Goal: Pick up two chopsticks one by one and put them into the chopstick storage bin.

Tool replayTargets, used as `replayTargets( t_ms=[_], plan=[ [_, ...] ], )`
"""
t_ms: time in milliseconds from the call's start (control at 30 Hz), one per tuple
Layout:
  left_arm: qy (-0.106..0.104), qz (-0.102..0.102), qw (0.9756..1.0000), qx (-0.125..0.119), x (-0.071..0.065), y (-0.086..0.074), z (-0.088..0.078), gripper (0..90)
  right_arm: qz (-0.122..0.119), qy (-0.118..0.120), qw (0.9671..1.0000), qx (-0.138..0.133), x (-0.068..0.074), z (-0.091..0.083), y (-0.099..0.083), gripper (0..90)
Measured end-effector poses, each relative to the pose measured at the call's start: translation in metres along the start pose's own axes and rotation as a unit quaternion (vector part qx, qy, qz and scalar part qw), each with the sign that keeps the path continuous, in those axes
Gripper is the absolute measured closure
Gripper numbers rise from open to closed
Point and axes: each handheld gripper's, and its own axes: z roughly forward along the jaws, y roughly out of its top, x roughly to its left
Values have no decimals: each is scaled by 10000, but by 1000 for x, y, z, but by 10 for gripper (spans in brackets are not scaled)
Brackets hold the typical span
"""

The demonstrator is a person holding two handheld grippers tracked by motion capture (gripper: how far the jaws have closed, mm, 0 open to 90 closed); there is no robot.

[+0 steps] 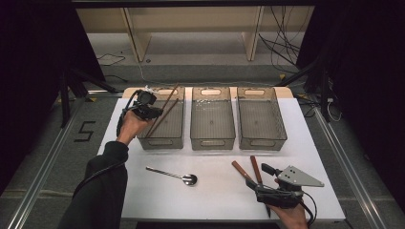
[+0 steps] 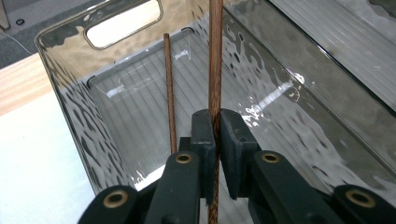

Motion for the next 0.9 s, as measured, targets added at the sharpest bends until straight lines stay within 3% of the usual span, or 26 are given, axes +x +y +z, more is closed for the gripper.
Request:
replayTargets(
  t_ms=[67, 133, 267, 433, 567, 900],
  plan=[
    [46, -110, 9999, 82, 0, 1, 1, 816, -2, 0, 10000, -3, 0, 0, 0, 254],
    [15, -222, 9997, 118, 1, 1, 1, 739, 0, -1, 10000, -6, 0, 0, 0, 253],
    [-80, -283, 9995, 85, 1, 1, -3, 673, 4, 0, 10000, -12, 0, 0, 0, 253],
    [-192, -283, 9994, 62, -2, 2, -11, 564, 1, 0, 10000, -12, 0, 0, 0, 253],
    [-311, -142, 9994, -24, -10, 5, -25, 487, 0, -7, 10000, -5, 0, 0, 0, 253],
    [-686, -113, 9973, -234, -23, -3, -45, 318, 0, -8, 10000, -16, 0, 0, 0, 252]
  ],
)
